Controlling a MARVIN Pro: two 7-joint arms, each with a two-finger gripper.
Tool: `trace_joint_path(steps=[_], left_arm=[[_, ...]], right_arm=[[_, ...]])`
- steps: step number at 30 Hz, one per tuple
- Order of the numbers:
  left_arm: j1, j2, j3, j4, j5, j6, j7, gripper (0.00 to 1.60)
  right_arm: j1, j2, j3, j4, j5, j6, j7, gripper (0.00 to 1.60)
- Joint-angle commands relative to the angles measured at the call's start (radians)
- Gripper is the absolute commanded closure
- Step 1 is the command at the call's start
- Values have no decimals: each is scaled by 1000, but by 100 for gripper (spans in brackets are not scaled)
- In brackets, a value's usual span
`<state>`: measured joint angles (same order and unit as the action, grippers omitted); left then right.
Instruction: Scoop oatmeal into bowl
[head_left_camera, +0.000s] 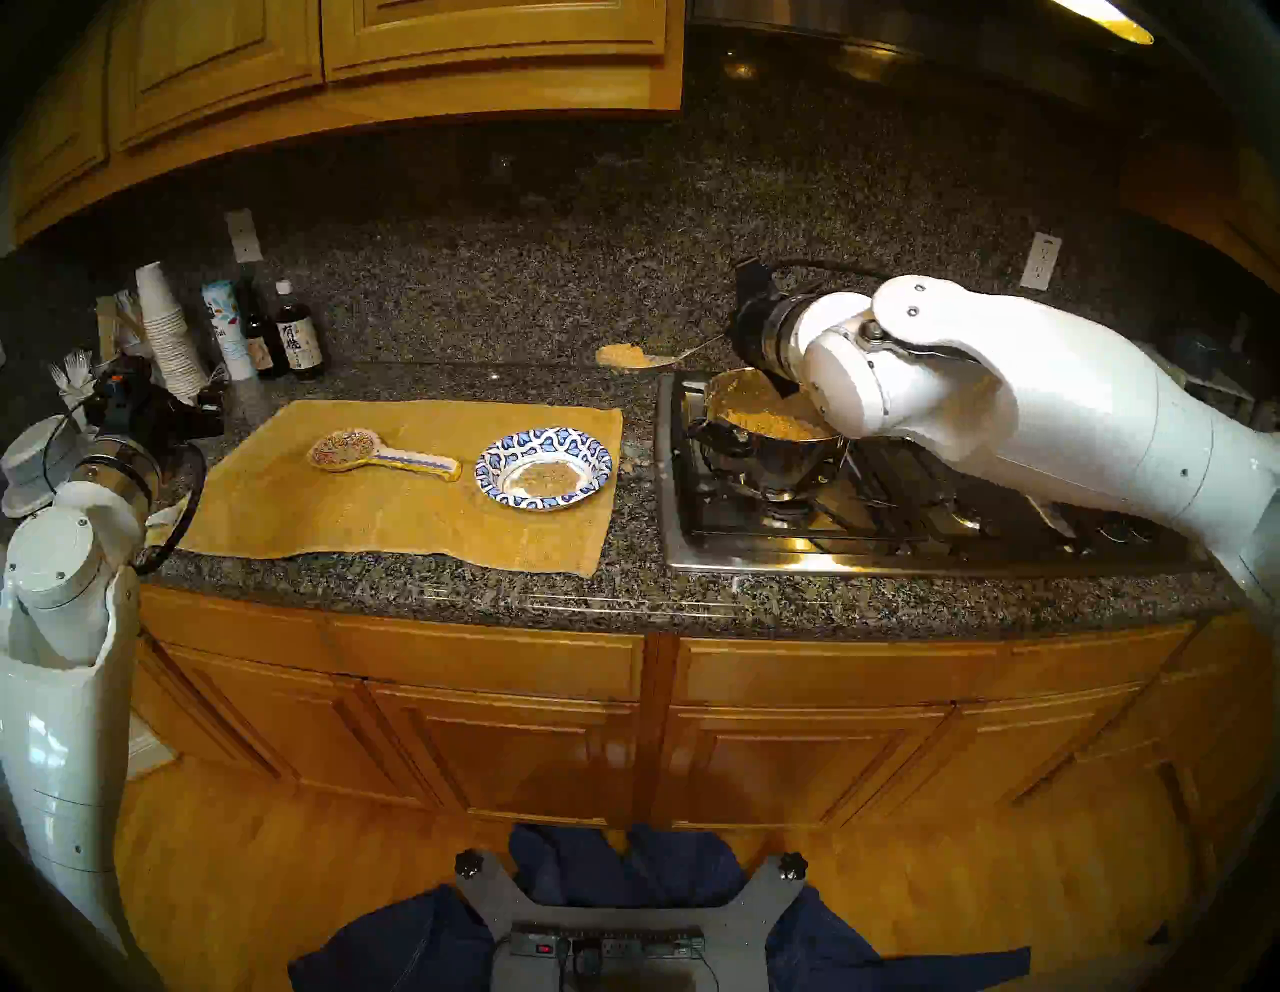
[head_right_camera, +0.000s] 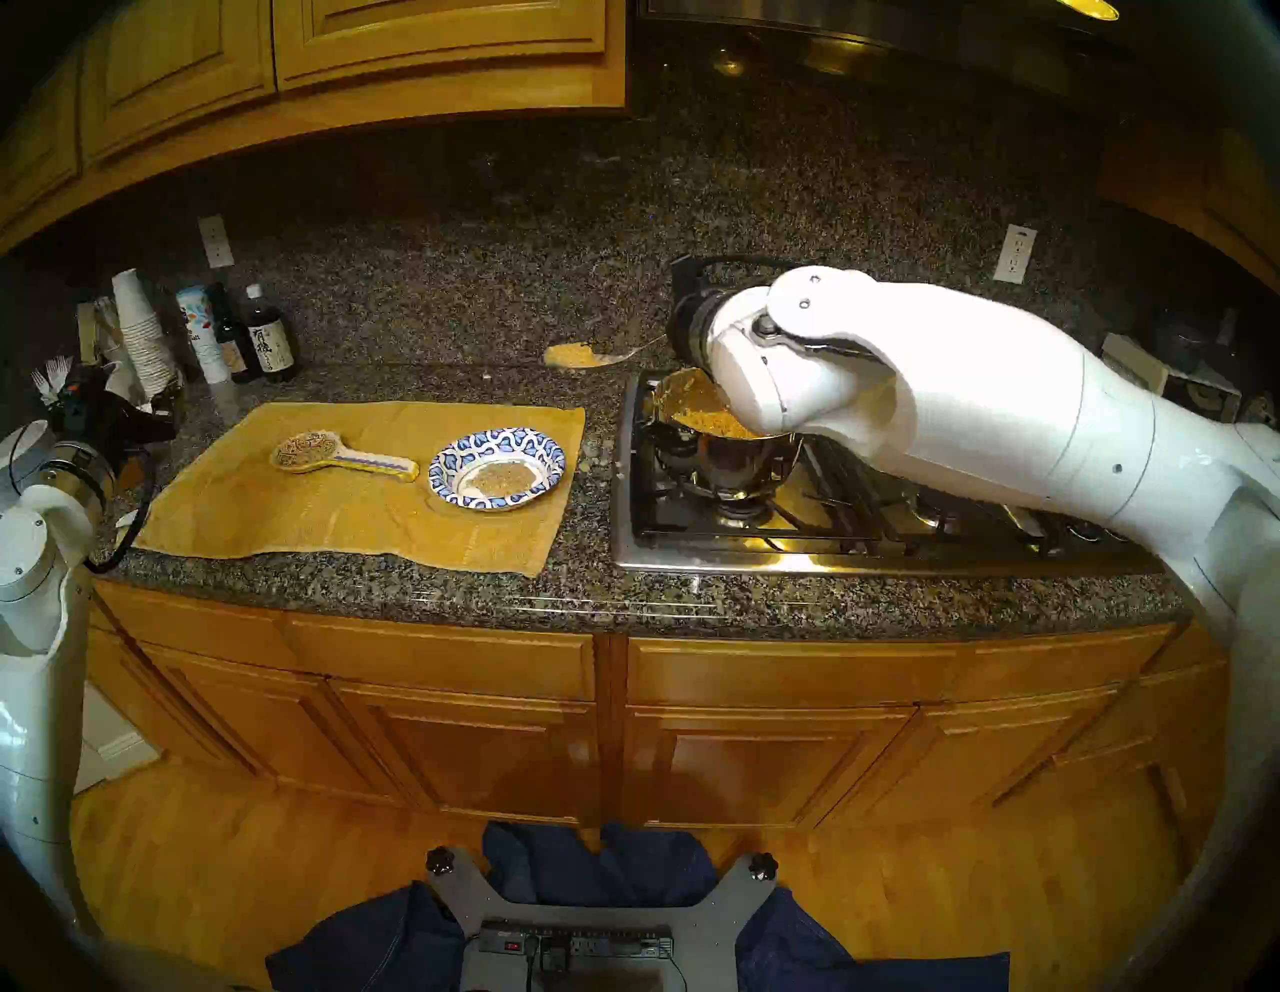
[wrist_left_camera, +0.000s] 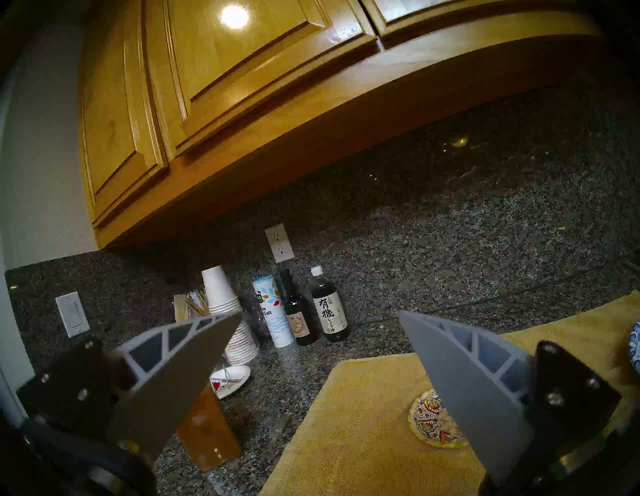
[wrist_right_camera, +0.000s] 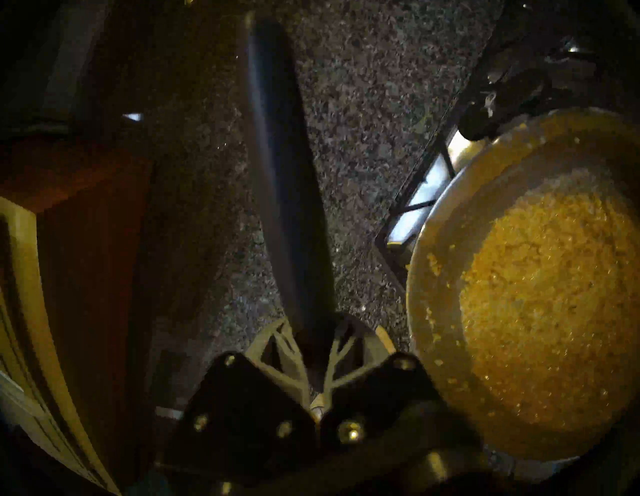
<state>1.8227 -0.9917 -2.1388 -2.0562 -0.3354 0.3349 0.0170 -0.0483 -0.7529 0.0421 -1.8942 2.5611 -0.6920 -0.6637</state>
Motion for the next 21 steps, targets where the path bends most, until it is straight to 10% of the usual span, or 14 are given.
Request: trace_joint_path(steps=[1,10,21], left_arm=[[-18,14,-13,-25,2,-15,0,0],[-18,14,-13,-25,2,-17,0,0],[-18,14,-13,-25,2,-16,1,0]], right_arm=[[32,-120,33,29,-8,18,39,160],[30,-215,-16,90,-38,46,35,160],[92,-307,-194,111,-249,29,6,160]])
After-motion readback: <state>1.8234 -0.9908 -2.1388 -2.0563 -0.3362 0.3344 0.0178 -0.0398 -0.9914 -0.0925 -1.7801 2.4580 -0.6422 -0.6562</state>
